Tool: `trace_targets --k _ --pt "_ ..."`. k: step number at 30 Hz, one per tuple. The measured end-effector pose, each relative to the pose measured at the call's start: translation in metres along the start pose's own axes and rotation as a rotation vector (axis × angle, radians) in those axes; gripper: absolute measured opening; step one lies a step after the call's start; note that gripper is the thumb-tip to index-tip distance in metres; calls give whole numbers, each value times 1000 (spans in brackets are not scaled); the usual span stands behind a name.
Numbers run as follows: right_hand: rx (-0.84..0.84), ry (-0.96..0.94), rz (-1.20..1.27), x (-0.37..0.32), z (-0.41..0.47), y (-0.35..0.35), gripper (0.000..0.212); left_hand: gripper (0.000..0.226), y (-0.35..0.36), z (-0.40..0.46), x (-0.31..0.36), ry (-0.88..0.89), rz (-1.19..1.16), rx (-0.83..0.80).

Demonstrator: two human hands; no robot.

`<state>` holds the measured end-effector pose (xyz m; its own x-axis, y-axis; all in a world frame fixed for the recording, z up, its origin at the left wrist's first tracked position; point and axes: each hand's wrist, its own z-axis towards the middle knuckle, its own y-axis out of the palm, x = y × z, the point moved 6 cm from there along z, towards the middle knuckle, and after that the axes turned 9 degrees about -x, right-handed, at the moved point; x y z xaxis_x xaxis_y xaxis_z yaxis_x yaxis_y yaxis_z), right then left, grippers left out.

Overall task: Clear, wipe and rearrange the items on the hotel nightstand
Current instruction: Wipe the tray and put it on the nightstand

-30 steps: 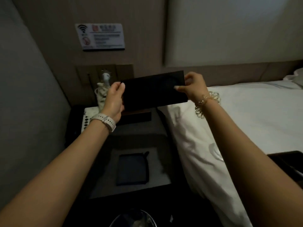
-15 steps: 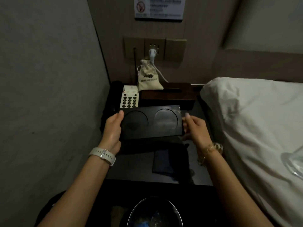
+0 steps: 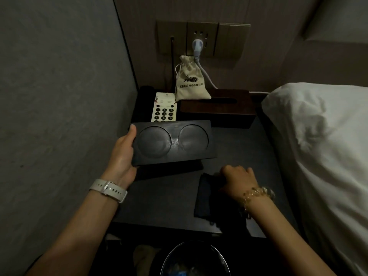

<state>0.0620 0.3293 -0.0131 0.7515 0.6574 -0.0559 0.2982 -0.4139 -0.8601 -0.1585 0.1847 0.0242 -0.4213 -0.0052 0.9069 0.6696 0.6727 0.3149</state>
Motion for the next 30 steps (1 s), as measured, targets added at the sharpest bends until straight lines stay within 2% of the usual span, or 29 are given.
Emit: trace_targets --k 3,5,6,11,14,16,19,21,23,27,30 --pt "-9 -16 207 2 -5 -6 36 42 1 4 -2 -21 -32 11" --pt "49 -64 403 9 -8 -19 19 42 0 5 -4 -31 -46 26" --pt "91 -86 499 14 -9 -27 17 42 0 6 -6 -36 -51 27" --pt "421 -149 1085 56 -22 -57 19 46 2 5 -11 -59 -82 4" --pt "652 -146 1280 57 -32 -61 8 48 13 0 -18 -87 -113 -34" --pt "734 -164 1180 38 -39 -61 17 49 25 -6 -27 -127 -151 -74" --pt "622 -250 945 0 -33 -45 33 46 44 -14 -40 -172 -216 -136" --pt "557 -257 706 -22 -27 -31 30 46 51 -18 -46 -175 -259 -164" --pt "575 -296 563 -39 -26 -23 24 47 56 -20 -49 -166 -286 -188" --pt "623 -386 437 -64 -32 -17 18 55 64 -24 -54 -183 -288 -259" --pt "600 -448 435 -74 -36 -18 24 57 65 -24 -52 -167 -289 -296"
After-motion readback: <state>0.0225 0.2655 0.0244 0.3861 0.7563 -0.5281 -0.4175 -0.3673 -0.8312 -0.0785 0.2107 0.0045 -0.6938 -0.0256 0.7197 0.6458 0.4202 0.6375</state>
